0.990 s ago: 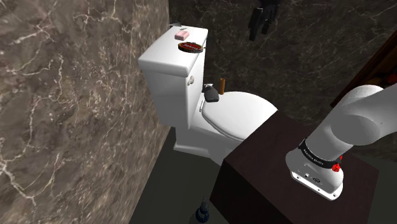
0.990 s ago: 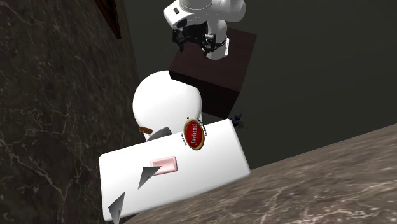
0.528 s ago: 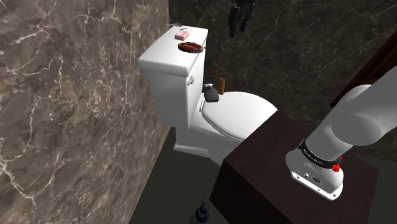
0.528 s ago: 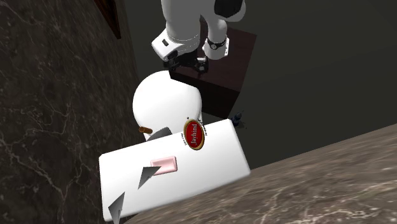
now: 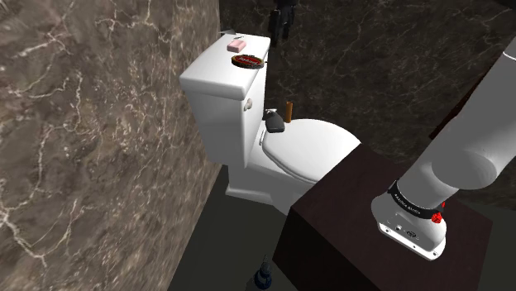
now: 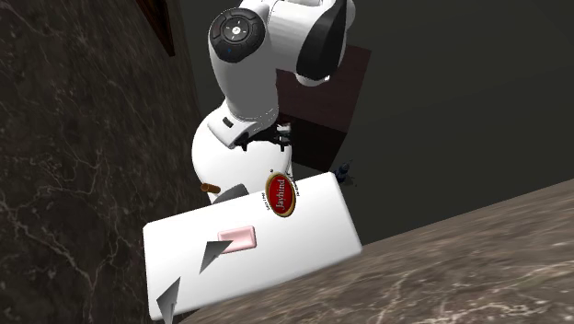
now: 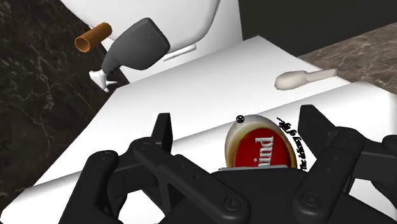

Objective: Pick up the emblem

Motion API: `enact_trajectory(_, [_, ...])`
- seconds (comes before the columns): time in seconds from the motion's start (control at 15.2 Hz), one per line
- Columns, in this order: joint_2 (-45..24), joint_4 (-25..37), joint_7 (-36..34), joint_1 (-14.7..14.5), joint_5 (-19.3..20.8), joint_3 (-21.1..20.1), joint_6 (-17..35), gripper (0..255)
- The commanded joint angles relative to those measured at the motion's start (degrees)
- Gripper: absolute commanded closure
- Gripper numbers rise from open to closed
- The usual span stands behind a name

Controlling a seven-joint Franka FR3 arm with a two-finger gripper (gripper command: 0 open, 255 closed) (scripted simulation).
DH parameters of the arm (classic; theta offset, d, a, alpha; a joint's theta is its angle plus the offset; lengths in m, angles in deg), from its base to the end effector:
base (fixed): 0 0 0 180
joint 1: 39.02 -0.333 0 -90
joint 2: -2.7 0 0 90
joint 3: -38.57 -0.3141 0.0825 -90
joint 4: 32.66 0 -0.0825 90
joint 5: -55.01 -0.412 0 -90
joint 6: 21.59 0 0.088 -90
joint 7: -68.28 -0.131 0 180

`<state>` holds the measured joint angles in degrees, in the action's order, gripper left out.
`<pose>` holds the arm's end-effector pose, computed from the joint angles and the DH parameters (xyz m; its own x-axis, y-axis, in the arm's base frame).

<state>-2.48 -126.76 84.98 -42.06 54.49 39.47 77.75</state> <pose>0.6181 0.0244 0.5225 0.9469 0.3216 0.0032 0.3216 -0.9469 -0.0069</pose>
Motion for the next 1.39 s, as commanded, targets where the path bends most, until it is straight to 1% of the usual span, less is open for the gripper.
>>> enact_trajectory(0.0, [-5.0,5.9,1.7,-0.1,-0.4,-0.3,-1.2,0])
enact_trajectory(0.2, [-13.0,16.1,3.8,-0.4,-0.9,-0.9,-3.7,0])
enact_trajectory(0.4, [-22.2,28.9,5.7,-0.7,-1.1,-1.6,-7.7,0])
enact_trajectory(0.86, [-21.1,21.8,5.8,-0.7,-1.1,-1.6,-1.7,0])
enact_trajectory(1.06, [-21.1,21.3,5.9,-0.7,-1.1,-1.6,-1.2,0])
enact_trajectory(1.12, [-21.1,21.3,5.9,-0.7,-1.1,-1.6,-1.2,255])
enact_trajectory(1.32, [-21.0,21.2,5.9,-0.7,-1.1,-1.6,-1.2,255])
